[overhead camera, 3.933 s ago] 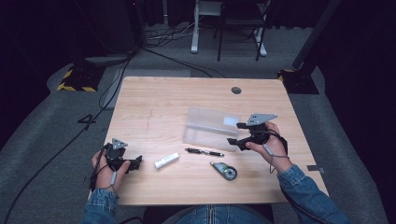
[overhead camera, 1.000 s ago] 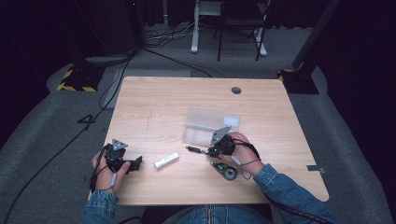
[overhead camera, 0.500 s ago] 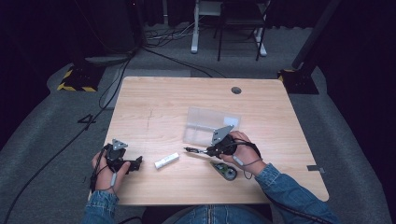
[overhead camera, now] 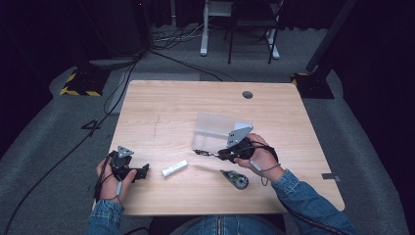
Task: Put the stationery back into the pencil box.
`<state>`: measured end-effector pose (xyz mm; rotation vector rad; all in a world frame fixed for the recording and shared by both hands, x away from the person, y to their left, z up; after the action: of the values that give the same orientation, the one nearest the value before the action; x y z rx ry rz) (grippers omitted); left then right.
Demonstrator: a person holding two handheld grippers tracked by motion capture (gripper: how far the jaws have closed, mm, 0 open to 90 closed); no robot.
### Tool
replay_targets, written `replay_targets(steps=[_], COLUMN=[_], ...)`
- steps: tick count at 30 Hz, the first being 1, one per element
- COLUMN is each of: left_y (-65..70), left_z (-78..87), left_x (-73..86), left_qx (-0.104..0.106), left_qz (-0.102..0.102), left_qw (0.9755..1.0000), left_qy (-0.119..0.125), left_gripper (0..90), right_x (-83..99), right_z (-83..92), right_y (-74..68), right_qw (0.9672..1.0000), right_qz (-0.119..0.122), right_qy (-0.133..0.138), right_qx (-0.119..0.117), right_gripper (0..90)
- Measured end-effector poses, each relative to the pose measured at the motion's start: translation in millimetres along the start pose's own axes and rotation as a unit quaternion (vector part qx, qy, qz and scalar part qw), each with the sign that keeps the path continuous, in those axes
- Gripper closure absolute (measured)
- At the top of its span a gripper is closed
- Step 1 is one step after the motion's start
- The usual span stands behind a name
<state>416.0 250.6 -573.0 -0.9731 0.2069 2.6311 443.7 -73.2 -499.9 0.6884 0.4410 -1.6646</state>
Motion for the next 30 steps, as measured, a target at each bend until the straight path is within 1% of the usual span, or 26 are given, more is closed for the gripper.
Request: replay_targets(steps=[5, 9, 12, 13, 14, 16, 19, 22, 23, 24, 30], left_y=[0.0, 0.1, 0.0, 0.0, 0.0, 0.0, 0.0, 0.1, 0.1, 0.0, 0.1], left_z=[0.0, -0.1, 0.0, 0.0, 0.0, 0.0, 0.0, -0.1, -0.1, 0.0, -0.1], left_x=[0.0, 0.0, 0.0, 0.0, 0.0, 0.0, 0.0, 0.0, 0.0, 0.0, 0.0], left_qx=[0.000, 0.001, 0.000, 0.000, 0.000, 0.000, 0.000, 0.000, 0.000, 0.000, 0.000], left_qz=[0.000, 0.000, 0.000, 0.000, 0.000, 0.001, 0.001, 0.002, 0.002, 0.001, 0.002], left_qw=[1.0000, 1.0000, 1.0000, 1.0000, 1.0000, 1.0000, 1.0000, 1.0000, 1.0000, 1.0000, 1.0000], left_qy=[0.000, 0.000, 0.000, 0.000, 0.000, 0.000, 0.000, 0.000, 0.000, 0.000, 0.000], left_gripper=[0.7, 0.7, 0.7, 0.6, 0.6, 0.6, 0.6, 0.6, 0.6, 0.6, 0.6], right_x=[-0.3, 0.0, 0.8, 2.3, 2.3, 4.0, 5.0, 7.4, 7.4, 8.8, 14.6], right_z=[7.8, 13.1, 16.0, 19.1, 19.1, 22.6, 24.1, 25.6, 25.6, 25.6, 23.4], right_y=[5.8, 11.4, 15.6, 20.3, 20.3, 27.6, 31.5, 39.4, 39.4, 42.7, 52.4], right_qw=[1.0000, 0.9997, 0.9996, 0.9994, 0.9994, 0.9992, 0.9991, 0.9988, 0.9988, 0.9987, 0.9984], right_qz=[-0.005, -0.016, -0.019, -0.022, -0.022, -0.025, -0.029, -0.032, -0.032, -0.036, -0.041], right_qy=[0.007, 0.014, 0.018, 0.018, 0.018, 0.020, 0.020, 0.019, 0.019, 0.018, 0.010], right_qx=[0.004, 0.010, 0.013, 0.017, 0.017, 0.023, 0.025, 0.031, 0.031, 0.032, 0.037], right_gripper=[80.3, 80.3, 80.3, 80.3, 80.3, 80.3, 80.3, 80.3, 80.3, 80.3, 80.3])
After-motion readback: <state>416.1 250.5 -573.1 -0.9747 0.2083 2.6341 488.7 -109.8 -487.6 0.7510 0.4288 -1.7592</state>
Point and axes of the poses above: each handheld gripper's, and its own axes: z roughly backward along the jaws, x roughly out of its underside, y roughly to its right, the point moved 9 cm from there along -z, roughly forward along the jaws, and after that the axes turned 1 degree about -y, right-handed, at the moved point
